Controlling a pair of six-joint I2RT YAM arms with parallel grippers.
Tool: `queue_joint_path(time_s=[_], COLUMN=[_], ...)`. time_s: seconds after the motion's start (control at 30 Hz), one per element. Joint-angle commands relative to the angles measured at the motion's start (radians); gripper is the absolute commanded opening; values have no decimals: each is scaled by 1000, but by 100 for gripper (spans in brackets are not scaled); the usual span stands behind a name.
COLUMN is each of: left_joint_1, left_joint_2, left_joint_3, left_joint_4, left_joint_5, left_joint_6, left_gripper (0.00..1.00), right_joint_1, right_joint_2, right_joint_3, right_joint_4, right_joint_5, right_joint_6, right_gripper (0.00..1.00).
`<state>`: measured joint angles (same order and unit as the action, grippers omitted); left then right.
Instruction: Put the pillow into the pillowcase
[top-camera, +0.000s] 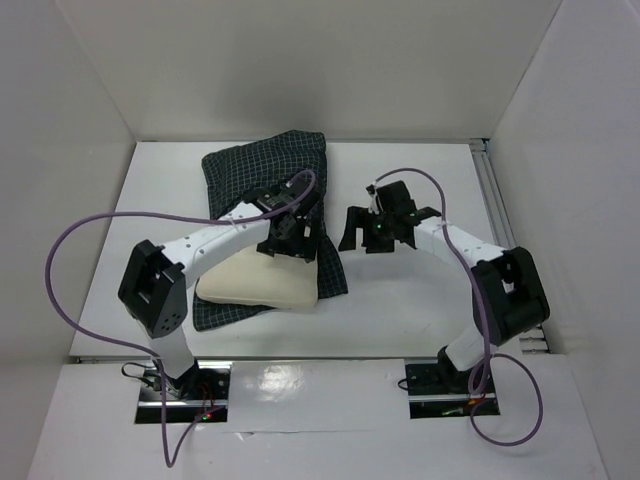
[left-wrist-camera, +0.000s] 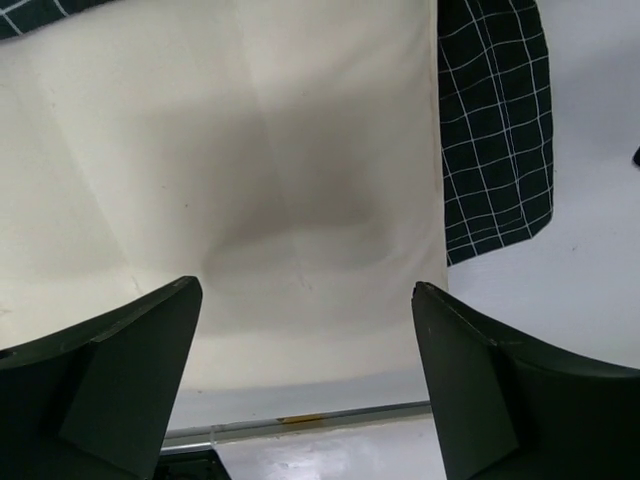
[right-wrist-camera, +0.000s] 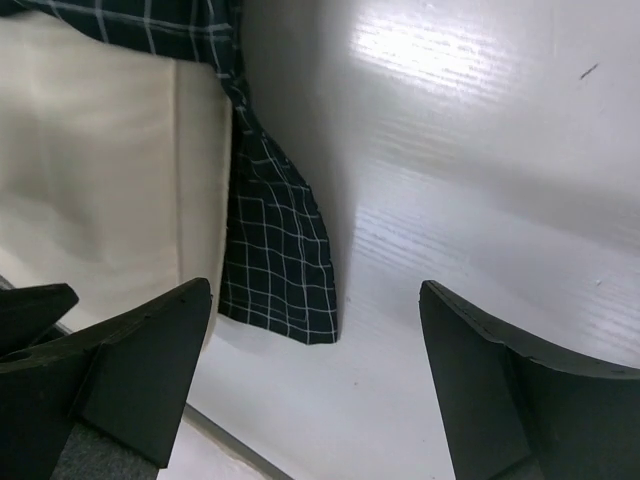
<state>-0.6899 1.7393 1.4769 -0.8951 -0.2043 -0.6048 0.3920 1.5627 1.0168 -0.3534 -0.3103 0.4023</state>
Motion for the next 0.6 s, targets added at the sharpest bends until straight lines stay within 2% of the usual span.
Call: queue_joint_path(time_s=[0.0,0.2,0.33,0.37,0.4,0.43,0.47,0.57], left_joint_1=[-5,-16,-16,-16,-16,-16,-4,26], left_joint_2=[45,109,207,235,235,247,247,201], left_joint_3=[-3,19,45,55,56,65,65,43], left_joint_4=[38,103,104,104,104,104,104,120], left_joint_5=[-15,98,54,54,45,45,45,69], left_joint_6=[8,20,11,11,2,2,-7,-30], left_gripper=[100,100,100,96,86,37,0,0], right_joint_1=[10,10,37,47,56,67,76,100], right_joint_2=[26,80,131,157,171,184,213,279], right_joint_3=[-12,-12,2,2,17,26,40,77], right_joint_4=[39,70,97,109,119,128,148,168], right_joint_5=[-3,-15,-24,-24,-24,-24,-24,-24], right_joint_6=[-11,-30,-40,-40,-51,-51,-60,-69], right_gripper=[92,94,96,96,96,96,96,91])
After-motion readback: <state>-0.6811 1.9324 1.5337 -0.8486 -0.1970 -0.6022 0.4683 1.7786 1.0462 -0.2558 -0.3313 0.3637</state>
